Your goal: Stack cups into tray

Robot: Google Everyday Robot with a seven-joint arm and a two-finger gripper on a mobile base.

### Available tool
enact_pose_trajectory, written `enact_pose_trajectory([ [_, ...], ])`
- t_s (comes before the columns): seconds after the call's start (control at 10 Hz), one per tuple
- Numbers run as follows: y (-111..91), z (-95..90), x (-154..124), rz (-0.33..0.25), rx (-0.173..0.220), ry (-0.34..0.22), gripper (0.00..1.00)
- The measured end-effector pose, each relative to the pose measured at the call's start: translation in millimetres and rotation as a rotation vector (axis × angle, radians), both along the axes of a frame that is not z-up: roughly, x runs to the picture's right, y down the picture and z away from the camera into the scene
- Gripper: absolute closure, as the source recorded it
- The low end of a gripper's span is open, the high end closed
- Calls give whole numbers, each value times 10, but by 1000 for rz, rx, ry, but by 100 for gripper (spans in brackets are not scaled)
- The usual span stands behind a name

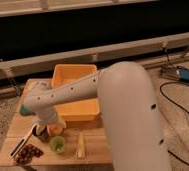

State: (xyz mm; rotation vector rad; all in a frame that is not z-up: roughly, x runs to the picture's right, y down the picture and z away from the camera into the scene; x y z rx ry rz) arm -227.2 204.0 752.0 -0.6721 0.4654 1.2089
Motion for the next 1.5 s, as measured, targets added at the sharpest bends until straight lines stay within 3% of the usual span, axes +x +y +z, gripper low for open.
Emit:
enact_pose_trajectory([
  [0.7, -54, -57, -34, 10, 21, -11, 98],
  [1.1, -74, -91, -38, 16, 25, -22, 100],
  [1.5, -149, -401, -101, 58, 28, -116, 100],
])
